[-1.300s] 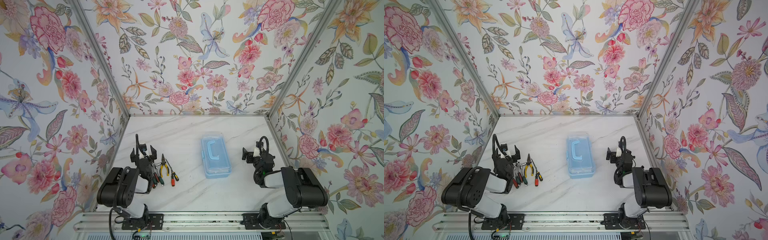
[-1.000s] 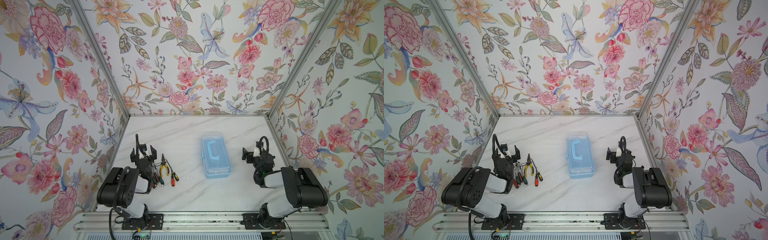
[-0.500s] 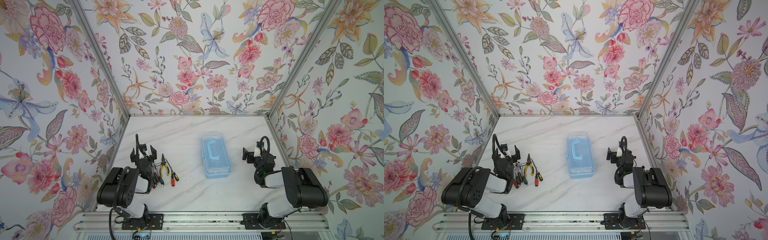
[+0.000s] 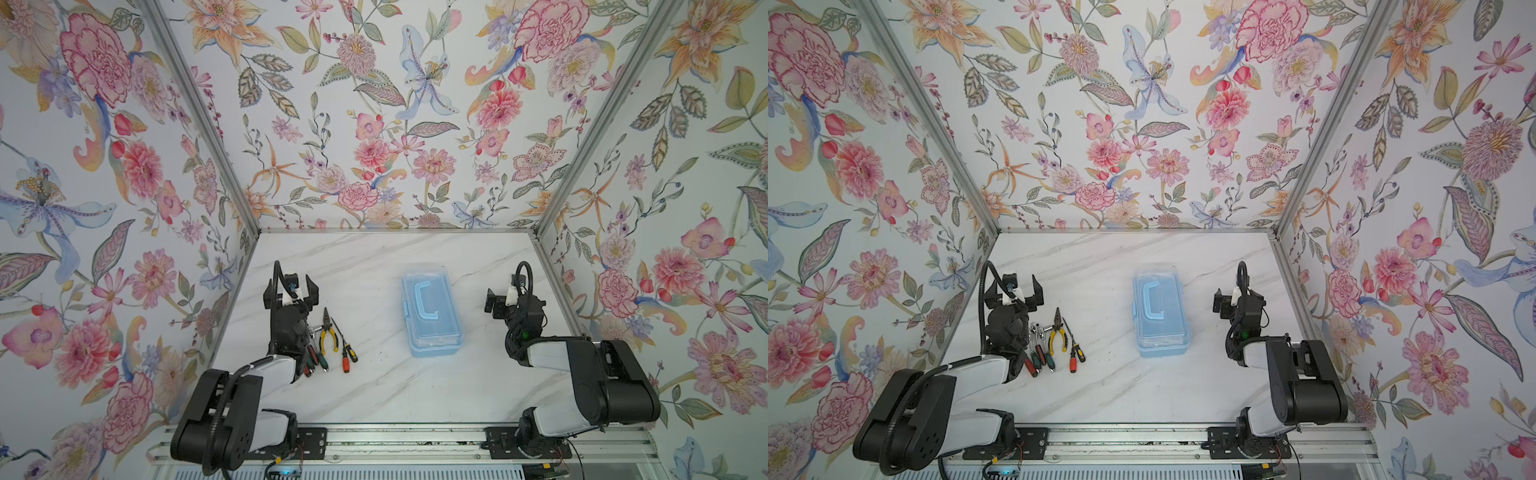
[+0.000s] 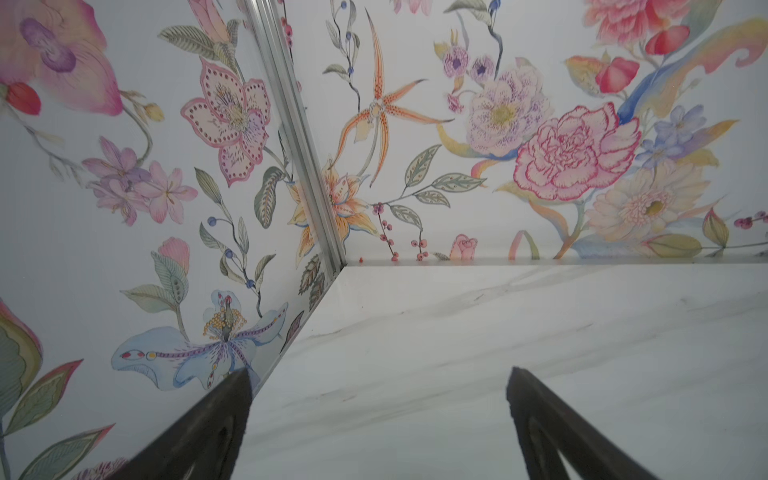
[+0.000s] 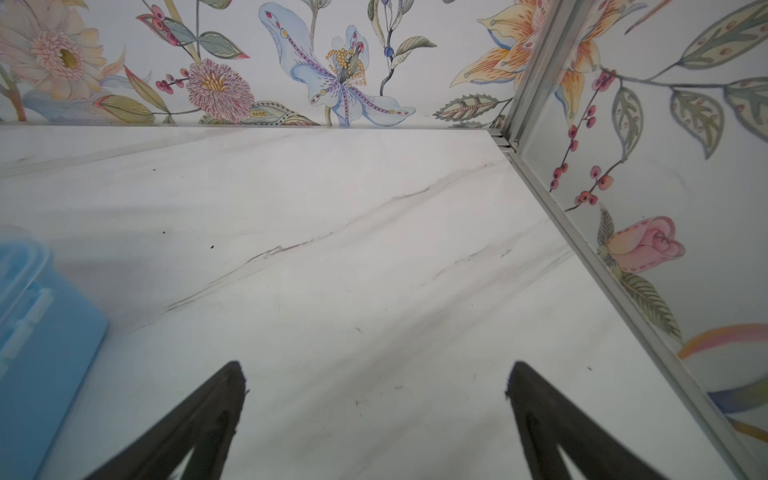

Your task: Pack the tool kit

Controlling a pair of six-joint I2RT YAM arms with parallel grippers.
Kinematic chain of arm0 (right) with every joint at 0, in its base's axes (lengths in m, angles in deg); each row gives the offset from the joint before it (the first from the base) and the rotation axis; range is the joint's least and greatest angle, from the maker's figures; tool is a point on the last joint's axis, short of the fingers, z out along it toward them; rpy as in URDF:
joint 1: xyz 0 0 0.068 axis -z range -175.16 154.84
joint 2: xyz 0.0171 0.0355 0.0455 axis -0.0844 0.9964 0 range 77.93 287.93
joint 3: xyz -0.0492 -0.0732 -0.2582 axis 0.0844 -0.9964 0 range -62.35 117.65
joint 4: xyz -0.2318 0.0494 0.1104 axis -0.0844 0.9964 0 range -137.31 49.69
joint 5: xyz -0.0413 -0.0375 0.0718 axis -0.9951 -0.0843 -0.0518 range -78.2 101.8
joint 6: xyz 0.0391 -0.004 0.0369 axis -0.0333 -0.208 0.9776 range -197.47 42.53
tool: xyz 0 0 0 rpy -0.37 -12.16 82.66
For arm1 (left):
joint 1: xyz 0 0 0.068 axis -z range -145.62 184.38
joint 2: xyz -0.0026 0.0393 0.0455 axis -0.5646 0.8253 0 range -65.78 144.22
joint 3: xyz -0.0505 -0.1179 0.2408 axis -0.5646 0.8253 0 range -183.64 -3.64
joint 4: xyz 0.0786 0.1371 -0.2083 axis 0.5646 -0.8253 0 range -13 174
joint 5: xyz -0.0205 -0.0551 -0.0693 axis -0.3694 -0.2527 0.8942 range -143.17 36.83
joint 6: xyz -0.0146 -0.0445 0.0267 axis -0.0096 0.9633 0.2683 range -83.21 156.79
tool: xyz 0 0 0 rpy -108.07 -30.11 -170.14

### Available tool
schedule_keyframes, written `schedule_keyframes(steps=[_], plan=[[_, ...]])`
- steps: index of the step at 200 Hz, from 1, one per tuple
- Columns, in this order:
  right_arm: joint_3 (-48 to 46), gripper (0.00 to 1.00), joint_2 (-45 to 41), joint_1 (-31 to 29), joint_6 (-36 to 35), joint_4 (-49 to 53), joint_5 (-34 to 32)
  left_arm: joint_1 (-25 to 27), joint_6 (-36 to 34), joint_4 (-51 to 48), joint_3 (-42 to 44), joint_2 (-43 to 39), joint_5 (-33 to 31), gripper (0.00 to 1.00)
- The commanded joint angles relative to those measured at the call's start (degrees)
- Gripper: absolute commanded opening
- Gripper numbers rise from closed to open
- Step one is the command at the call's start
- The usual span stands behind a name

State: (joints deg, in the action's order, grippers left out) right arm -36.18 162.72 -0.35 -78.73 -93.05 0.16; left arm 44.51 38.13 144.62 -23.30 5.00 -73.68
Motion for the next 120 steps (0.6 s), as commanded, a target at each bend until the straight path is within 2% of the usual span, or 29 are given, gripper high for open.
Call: schedule_keyframes(steps=[1,13,30,40,57,75,88,120], plan=[[8.8,0.99,-2.9,-3.0,1.9,16.8,-14.3,0.0,11.0,-14.2,-4.5,-6.0,-0.1,0.99],[14.6,0.99,-4.0,-3.9,6.0,27.1,-14.1,-0.2,16.9,-25.2,-10.0,-6.6,4.0,0.99],[20.9,0.99,-6.4,-7.0,10.0,37.6,-14.2,0.0,20.8,-35.8,-17.0,-4.1,14.3,0.99],[24.6,0.99,-7.9,-9.3,12.2,43.2,-12.8,0.5,23.0,-37.3,-18.9,-2.5,20.0,0.99],[32.6,1.00,-8.8,-12.1,17.0,54.7,-3.7,2.2,26.9,-36.5,-20.4,0.0,29.1,0.99],[39.1,0.92,-8.7,-15.0,20.9,63.8,4.0,5.4,28.5,-37.5,-22.8,3.6,36.9,0.99],[42.5,0.88,-8.7,-17.3,22.8,67.9,8.8,8.1,29.4,-39.5,-24.8,5.7,39.3,0.99],[46.5,0.80,-8.0,-22.1,27.2,72.9,19.0,13.2,33.0,-41.2,-25.7,8.4,40.2,0.97]])
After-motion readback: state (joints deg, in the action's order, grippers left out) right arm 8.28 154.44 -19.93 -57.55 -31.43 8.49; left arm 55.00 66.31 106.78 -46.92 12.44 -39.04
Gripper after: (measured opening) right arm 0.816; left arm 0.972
